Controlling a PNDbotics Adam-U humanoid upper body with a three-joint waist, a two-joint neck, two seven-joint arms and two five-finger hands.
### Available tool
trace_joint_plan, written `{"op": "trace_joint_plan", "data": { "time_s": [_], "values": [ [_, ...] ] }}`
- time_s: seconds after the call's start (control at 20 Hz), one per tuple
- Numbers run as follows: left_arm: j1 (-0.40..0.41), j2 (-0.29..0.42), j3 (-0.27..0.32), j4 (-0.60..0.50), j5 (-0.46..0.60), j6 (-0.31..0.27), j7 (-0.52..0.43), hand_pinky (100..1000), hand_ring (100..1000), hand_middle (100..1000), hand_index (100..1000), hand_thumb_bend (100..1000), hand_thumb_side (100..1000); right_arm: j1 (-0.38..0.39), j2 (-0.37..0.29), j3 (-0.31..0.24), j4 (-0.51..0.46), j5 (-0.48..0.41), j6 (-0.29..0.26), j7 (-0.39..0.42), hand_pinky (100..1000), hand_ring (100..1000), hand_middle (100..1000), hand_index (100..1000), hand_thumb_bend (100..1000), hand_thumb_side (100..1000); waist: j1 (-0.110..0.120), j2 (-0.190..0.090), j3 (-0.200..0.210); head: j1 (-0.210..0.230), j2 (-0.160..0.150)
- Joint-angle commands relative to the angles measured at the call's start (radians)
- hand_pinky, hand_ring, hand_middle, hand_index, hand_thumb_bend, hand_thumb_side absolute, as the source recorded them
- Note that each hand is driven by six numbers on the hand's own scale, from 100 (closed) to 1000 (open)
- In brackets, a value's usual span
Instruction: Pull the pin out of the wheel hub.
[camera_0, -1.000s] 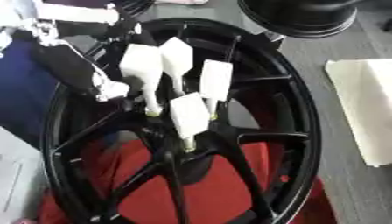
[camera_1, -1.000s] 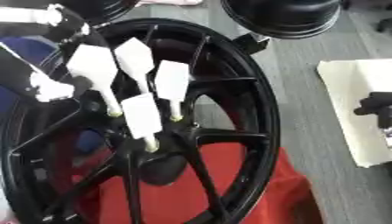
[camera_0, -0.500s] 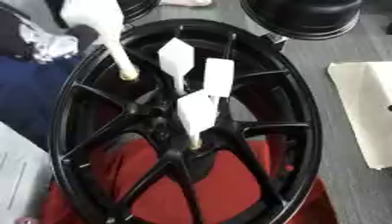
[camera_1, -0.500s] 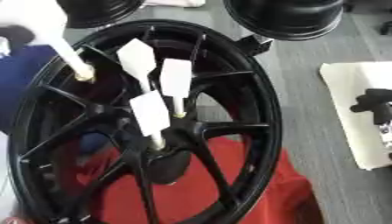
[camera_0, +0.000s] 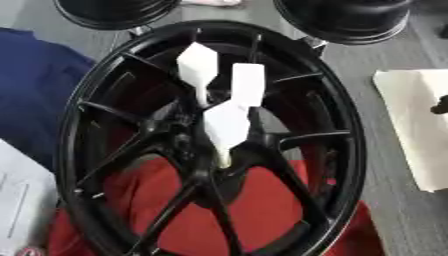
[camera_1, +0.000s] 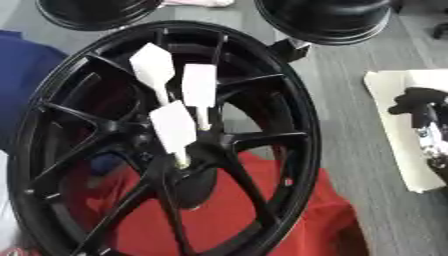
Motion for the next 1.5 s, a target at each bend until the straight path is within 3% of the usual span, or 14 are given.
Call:
{"op": "trace_joint_plan", "data": {
  "time_s": [0.05, 0.15, 0.3, 0.4, 0.55, 0.7, 0.9, 1.1, 1.5],
  "values": [
    [0.046, -0.011, 0.031, 0.013, -0.012, -0.019, 0.000, 798, 835, 763, 815, 171, 468, -0.010, -0.014, -0.009, -0.021, 0.000, 0.001, -0.002, 844, 668, 661, 761, 100, 549, 0.002, -0.017, 0.002, -0.003, -0.026],
    [0.085, -0.037, 0.031, 0.023, -0.031, -0.036, -0.052, 860, 900, 854, 888, 478, 614, -0.012, -0.010, -0.009, -0.021, -0.001, 0.003, 0.000, 844, 668, 661, 761, 100, 549, 0.000, -0.014, 0.000, 0.000, -0.032],
    [0.110, -0.061, 0.045, 0.049, -0.054, -0.049, -0.080, 858, 900, 856, 894, 550, 634, -0.011, -0.006, -0.009, -0.021, 0.000, 0.004, 0.001, 845, 668, 661, 762, 100, 549, -0.003, -0.012, -0.004, 0.001, -0.035],
    [0.111, -0.066, 0.055, 0.057, -0.056, -0.050, -0.064, 844, 893, 842, 872, 452, 684, -0.008, -0.003, -0.010, -0.021, 0.001, 0.004, 0.000, 845, 668, 661, 762, 100, 549, -0.004, -0.012, -0.004, 0.001, -0.035],
    [0.102, -0.073, 0.063, 0.024, -0.016, -0.048, 0.026, 779, 842, 767, 810, 116, 684, -0.008, -0.001, -0.008, -0.021, 0.002, 0.004, 0.001, 845, 668, 660, 762, 100, 549, -0.006, -0.012, -0.003, 0.002, -0.033],
    [0.077, -0.083, 0.039, -0.113, 0.090, -0.063, 0.171, 717, 761, 639, 687, 100, 664, -0.014, -0.003, -0.009, -0.021, -0.001, 0.003, 0.000, 845, 669, 660, 762, 100, 547, -0.014, -0.011, -0.001, 0.005, -0.034],
    [0.045, -0.123, -0.031, -0.328, 0.120, -0.084, 0.286, 702, 756, 636, 687, 100, 672, -0.022, -0.015, -0.002, -0.021, -0.011, -0.005, 0.004, 845, 669, 661, 763, 100, 543, -0.021, -0.015, -0.009, 0.013, -0.032],
    [0.021, -0.227, -0.082, -0.360, 0.155, -0.214, 0.318, 689, 747, 626, 698, 100, 706, -0.025, -0.016, 0.001, -0.021, -0.019, -0.012, 0.010, 845, 670, 661, 763, 100, 542, -0.026, -0.018, -0.018, 0.013, -0.033],
    [0.042, -0.521, -0.098, -0.362, 0.132, -0.310, 0.323, 681, 739, 619, 694, 100, 734, -0.040, -0.007, 0.001, -0.021, -0.033, -0.014, 0.011, 846, 670, 661, 764, 100, 542, -0.042, -0.014, -0.021, 0.016, -0.041]
  ]
}}
